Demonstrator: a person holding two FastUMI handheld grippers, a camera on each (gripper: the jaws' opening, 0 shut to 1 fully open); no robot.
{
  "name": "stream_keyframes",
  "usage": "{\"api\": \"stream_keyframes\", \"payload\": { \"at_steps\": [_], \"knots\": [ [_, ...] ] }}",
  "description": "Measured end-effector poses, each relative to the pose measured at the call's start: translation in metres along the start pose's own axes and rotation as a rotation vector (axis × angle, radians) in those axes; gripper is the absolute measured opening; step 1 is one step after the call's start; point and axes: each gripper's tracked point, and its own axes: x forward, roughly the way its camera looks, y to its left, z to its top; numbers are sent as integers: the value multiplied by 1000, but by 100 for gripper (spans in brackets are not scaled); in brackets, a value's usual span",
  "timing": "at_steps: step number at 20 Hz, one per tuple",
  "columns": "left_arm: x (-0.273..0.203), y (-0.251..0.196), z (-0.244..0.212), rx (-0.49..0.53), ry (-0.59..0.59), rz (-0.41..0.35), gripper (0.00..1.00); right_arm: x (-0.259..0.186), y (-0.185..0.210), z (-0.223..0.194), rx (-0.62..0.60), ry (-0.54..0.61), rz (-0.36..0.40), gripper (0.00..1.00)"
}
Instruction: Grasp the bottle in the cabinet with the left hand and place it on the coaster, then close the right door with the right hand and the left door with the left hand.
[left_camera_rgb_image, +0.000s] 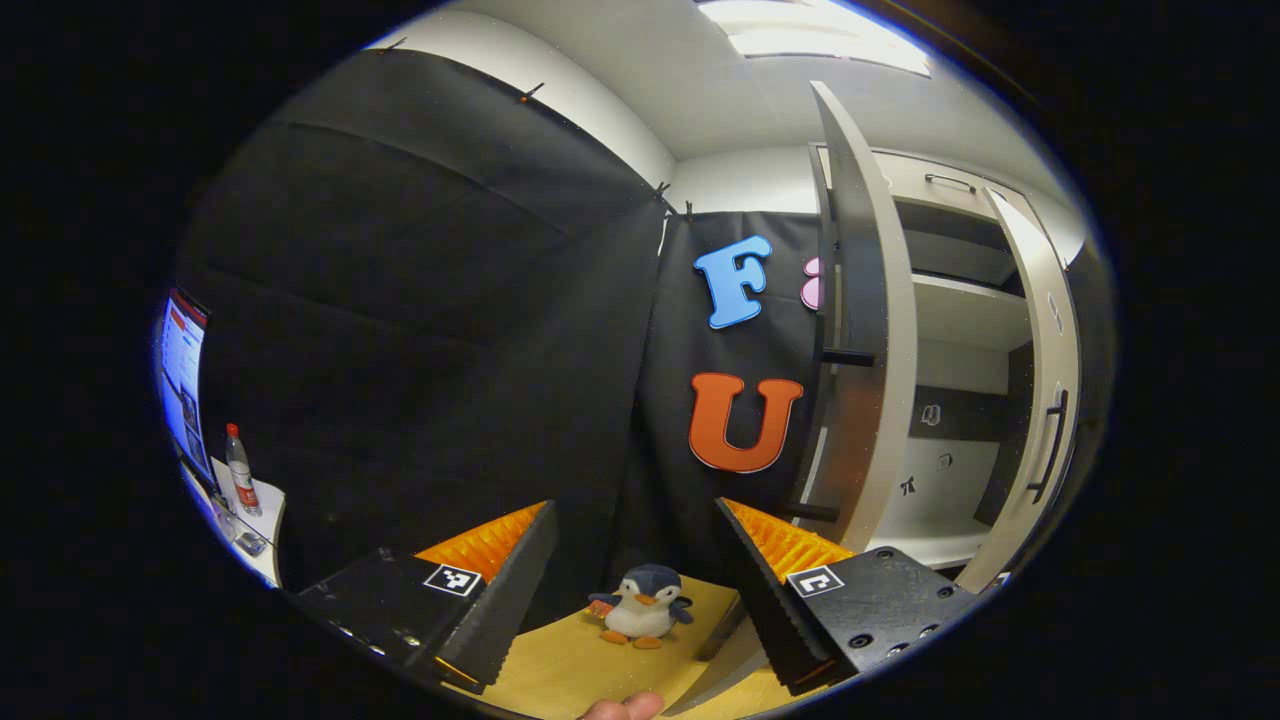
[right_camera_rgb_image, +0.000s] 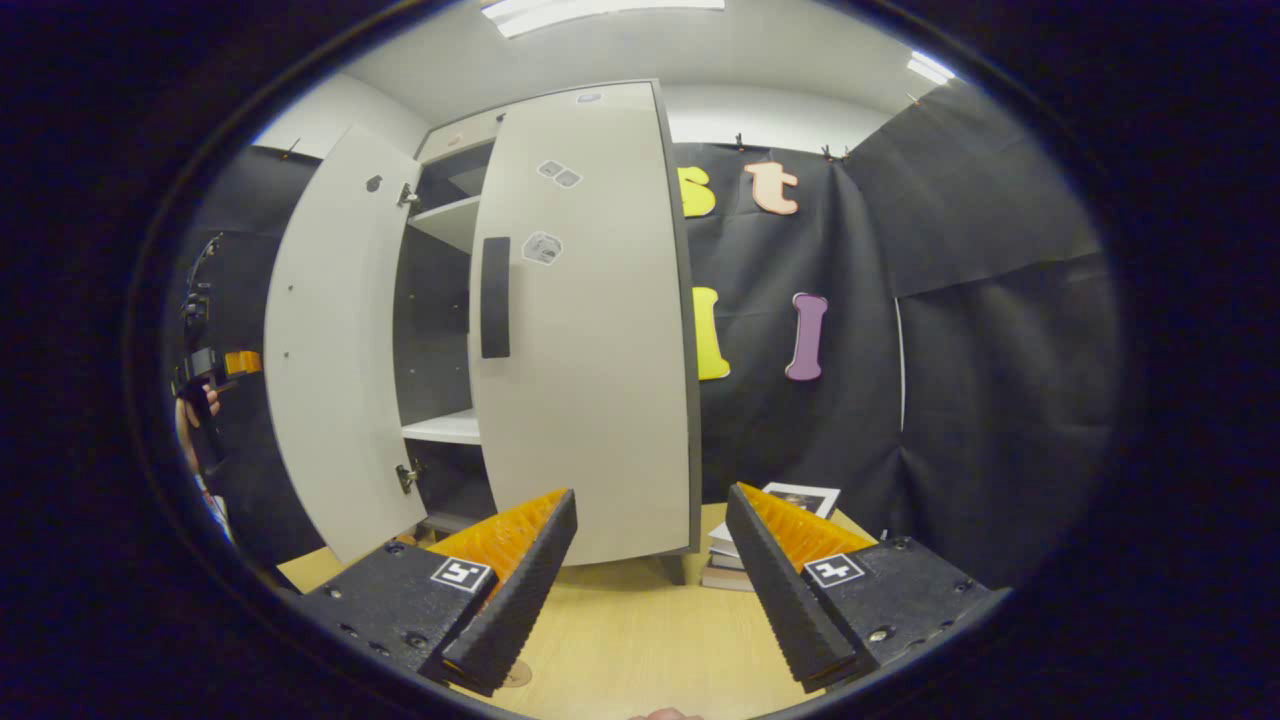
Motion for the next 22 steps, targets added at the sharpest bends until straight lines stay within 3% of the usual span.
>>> {"api": "stream_keyframes", "payload": {
  "at_steps": [7, 8, 9, 13, 14, 15, 17, 19, 22],
  "knots": [
    [16, 0, 5, 98, -62, 31, 94, -11, -36, -4, 31, 7, -88, 99],
    [16, -1, 5, 94, -62, 29, 99, -11, -36, -5, 37, 12, -89, 99],
    [16, -3, 5, 88, -59, 22, 94, -9, -34, -6, 44, 15, -85, 99],
    [18, -9, 1, 66, -41, -4, 93, -2, -20, -5, 61, 8, -49, 94],
    [15, -13, 1, 55, -34, -18, 93, -1, -18, -5, 58, 9, -40, 99],
    [13, -17, 0, 48, -29, -33, 94, 0, -16, -6, 53, 9, -34, 94],
    [9, -26, 0, 49, -27, -59, 94, 1, -14, -9, 46, 17, -26, 99],
    [4, -37, -2, 54, -19, -93, 94, 2, -13, -11, 53, 20, -23, 94],
    [-7, -71, -7, 34, -2, -225, 93, 3, -13, -11, 72, 19, -21, 94]
  ]
}}
